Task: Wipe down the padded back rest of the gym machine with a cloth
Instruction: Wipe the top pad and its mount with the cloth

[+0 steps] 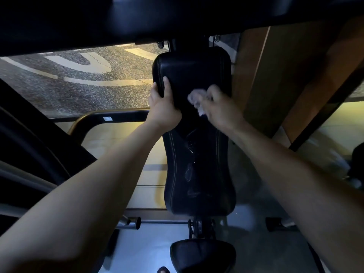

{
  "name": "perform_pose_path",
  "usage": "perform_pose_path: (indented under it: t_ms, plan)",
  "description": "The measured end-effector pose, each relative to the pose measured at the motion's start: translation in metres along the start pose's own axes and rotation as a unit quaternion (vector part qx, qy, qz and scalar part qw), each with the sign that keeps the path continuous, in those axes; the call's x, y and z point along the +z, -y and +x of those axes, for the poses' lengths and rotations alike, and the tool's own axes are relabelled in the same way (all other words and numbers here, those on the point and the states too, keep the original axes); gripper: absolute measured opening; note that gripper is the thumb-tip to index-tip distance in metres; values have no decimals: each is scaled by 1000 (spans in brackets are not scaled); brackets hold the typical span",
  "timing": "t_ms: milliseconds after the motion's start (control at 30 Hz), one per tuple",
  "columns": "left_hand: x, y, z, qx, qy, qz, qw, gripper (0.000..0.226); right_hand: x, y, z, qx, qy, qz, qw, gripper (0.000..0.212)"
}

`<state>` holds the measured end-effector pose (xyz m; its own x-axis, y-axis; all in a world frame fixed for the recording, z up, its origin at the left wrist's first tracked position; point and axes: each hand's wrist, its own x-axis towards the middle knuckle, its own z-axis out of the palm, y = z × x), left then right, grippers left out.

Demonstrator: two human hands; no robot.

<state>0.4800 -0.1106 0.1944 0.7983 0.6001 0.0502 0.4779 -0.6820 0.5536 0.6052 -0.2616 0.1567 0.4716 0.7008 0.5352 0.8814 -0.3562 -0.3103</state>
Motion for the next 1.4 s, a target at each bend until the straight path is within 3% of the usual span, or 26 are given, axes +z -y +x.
perform_pose_path:
  t_ms: [67, 167, 200, 300, 433, 633, 733, 867, 1067, 1200, 1300, 1400]
  plan:
    - [1, -2, 1, 1, -3, 10, 1000, 99, -20, -6, 25, 41, -74, -41, 996, 24]
    - [4, -6, -1, -8, -6, 21, 1000, 99, -29, -3, 37, 46, -118, 4, 992, 13]
    - [5, -8, -1, -8, -8, 24, 1000, 98, -26, -2, 33, 50, -116, -12, 992, 10]
    - [5, -11, 0, -13, -12, 35, 999, 95, -4, -5, 3, 39, -68, -49, 996, 39]
    - [5, -13, 3, -18, -9, 53, 998, 95, -9, -27, -17, 51, -19, -37, 998, 39]
    - [5, -21, 6, -28, -4, 76, 997, 100, -44, -30, 30, 89, -61, 44, 993, 33]
    - [4, -21, 7, -28, -6, 84, 996, 99, -34, -45, 34, 74, -128, 40, 988, 36]
    - [5, -18, 8, -26, -9, 90, 996, 100, -10, -52, 11, 174, -177, 76, 966, 37]
    - [8, -15, 8, -27, -11, 88, 996, 104, -5, -35, 9, 56, -227, 6, 972, 32]
    - [-1, -13, 5, -30, 8, 70, 997, 100, -9, -12, 47, 28, -224, -88, 970, 37]
    - [-8, -9, 3, -27, 14, 36, 999, 95, 0, 17, 64, 29, -178, -81, 980, 40]
    - [-14, -7, 4, -31, 19, 21, 999, 92, 9, 38, 69, -48, -119, -89, 988, 42]
